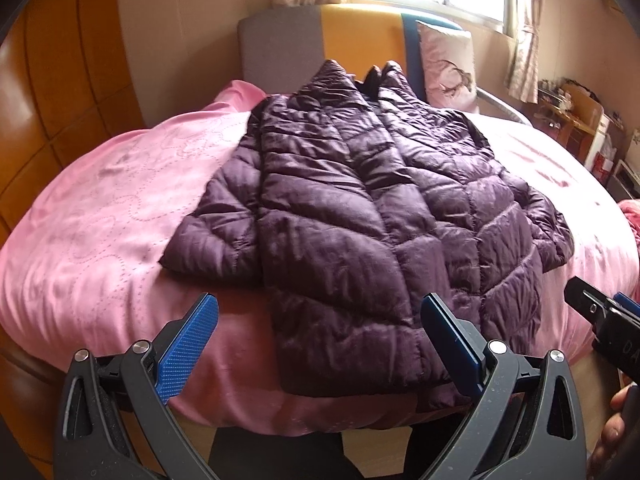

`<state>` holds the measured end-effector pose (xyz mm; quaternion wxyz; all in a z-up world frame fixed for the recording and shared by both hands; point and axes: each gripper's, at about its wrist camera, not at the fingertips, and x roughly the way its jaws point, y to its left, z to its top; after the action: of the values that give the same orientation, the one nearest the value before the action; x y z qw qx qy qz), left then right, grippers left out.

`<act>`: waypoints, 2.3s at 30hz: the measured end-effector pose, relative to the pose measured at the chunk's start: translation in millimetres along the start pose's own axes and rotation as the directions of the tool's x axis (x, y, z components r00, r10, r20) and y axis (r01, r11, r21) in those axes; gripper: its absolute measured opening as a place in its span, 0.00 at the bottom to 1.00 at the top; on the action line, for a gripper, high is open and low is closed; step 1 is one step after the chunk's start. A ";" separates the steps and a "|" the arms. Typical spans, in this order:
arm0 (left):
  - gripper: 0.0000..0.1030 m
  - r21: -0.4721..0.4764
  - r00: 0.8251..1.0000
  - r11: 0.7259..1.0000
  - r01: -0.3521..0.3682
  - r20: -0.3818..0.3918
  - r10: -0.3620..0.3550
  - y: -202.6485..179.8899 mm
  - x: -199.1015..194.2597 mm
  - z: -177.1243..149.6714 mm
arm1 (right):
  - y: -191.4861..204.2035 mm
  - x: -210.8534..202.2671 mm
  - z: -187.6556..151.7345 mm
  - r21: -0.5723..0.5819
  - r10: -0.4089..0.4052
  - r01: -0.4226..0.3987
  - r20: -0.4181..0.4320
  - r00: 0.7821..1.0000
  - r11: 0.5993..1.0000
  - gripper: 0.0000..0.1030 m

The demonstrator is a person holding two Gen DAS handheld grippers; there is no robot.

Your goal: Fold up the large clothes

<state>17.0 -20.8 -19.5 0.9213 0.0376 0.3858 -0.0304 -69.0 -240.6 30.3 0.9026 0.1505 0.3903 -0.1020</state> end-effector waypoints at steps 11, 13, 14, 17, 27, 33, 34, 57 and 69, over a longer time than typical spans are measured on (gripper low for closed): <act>0.97 0.079 0.991 0.988 0.130 -0.021 -0.129 -28.3 18.2 12.2 | -11.2 15.7 6.5 0.010 0.002 -0.002 -0.005 1.000 1.000 0.96; 0.96 0.090 0.990 0.986 0.137 -0.048 -0.133 -31.4 28.6 12.5 | -11.5 20.5 6.3 0.005 0.009 -0.009 -0.016 1.000 1.000 0.95; 0.93 0.091 0.989 0.986 0.142 -0.061 -0.137 -32.4 33.8 12.0 | -11.6 22.5 5.8 0.003 0.016 -0.016 -0.021 1.000 1.000 0.94; 0.69 0.098 0.987 0.986 0.135 -0.102 -0.125 -32.5 52.9 7.6 | -5.9 30.3 2.5 -0.027 0.075 -0.076 -0.052 0.996 0.997 0.89; 0.16 -0.067 0.931 0.932 0.355 -0.062 -0.359 29.8 36.8 19.6 | 59.0 67.2 -18.0 -0.262 0.222 -0.277 -0.222 0.949 0.924 0.49; 0.16 -0.196 0.948 0.928 0.317 0.089 -0.305 109.6 6.8 56.0 | 48.6 36.3 11.5 -0.372 0.173 -0.192 -0.085 0.981 0.908 0.13; 0.16 -0.216 0.953 0.929 0.299 0.111 -0.281 123.6 4.1 62.6 | 41.6 30.5 22.6 -0.365 0.159 -0.166 -0.049 0.986 0.916 0.13; 0.85 -0.544 0.945 0.790 -0.283 -0.016 0.327 337.0 78.4 129.4 | -182.8 119.4 255.3 0.236 -0.302 0.277 0.077 0.950 0.931 0.74; 0.85 -0.489 0.962 0.836 0.249 0.024 -0.273 232.2 84.9 48.9 | -82.9 111.9 135.4 0.116 0.347 -0.329 -0.200 0.916 0.937 0.84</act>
<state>130.9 203.5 -35.2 0.8789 -0.2479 0.4036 -0.0567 72.7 -373.1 20.1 0.8516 0.2620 0.4503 0.0570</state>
